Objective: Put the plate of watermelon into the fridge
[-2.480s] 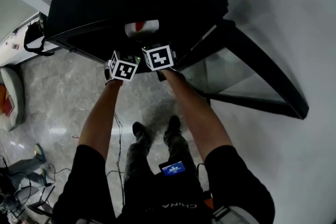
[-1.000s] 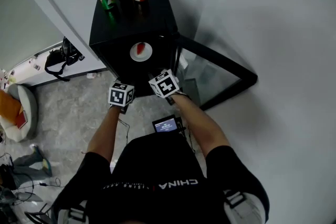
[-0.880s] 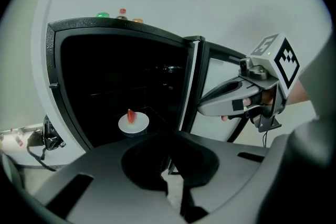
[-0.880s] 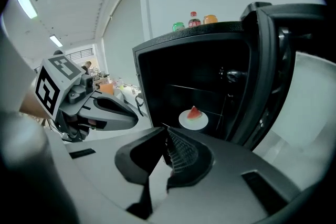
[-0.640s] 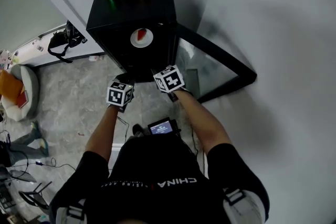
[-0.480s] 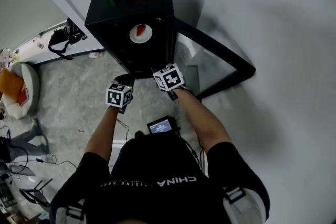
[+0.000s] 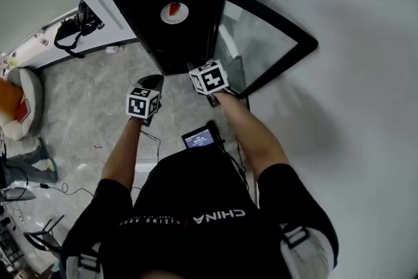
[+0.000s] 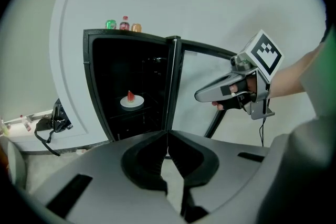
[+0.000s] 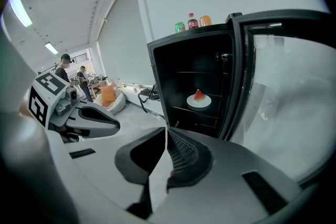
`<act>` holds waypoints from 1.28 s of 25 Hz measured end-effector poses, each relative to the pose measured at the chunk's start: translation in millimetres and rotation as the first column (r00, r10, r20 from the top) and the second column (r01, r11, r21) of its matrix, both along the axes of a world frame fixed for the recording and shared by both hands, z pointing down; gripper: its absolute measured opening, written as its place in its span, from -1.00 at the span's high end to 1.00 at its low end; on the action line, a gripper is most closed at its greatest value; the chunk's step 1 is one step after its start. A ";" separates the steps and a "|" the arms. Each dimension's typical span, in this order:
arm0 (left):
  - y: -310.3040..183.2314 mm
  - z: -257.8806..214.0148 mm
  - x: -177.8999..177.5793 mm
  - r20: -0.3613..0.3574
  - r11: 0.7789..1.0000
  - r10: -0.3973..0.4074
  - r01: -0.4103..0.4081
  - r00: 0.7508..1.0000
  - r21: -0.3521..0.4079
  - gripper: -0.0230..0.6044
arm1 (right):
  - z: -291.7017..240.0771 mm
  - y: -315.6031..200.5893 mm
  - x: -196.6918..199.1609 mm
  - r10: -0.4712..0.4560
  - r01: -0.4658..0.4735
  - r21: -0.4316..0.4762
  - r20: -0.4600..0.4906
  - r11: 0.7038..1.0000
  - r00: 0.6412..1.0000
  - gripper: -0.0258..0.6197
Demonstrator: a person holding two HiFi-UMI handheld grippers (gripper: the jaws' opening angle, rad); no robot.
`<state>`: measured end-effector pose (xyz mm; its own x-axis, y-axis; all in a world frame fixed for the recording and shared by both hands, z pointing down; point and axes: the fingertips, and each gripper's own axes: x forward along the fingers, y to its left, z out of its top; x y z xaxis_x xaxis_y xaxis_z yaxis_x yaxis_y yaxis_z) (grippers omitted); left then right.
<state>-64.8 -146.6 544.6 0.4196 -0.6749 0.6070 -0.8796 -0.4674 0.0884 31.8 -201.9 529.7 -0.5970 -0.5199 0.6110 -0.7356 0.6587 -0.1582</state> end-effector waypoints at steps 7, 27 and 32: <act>86.2 14.6 -24.5 0.005 0.999 0.043 -0.043 0.999 -0.022 0.88 | 11.0 89.9 -39.4 -0.027 0.028 0.020 -0.036 0.999 0.999 0.85; 202.4 14.6 2.2 0.061 0.996 0.084 -0.081 0.995 -0.038 0.89 | 7.8 238.5 -19.9 -0.115 0.141 0.105 -0.223 0.984 0.968 0.86; 189.8 4.3 35.7 0.073 0.996 0.084 -0.083 0.994 -0.017 0.89 | 8.4 230.3 14.5 -0.116 0.144 0.108 -0.231 0.984 0.966 0.86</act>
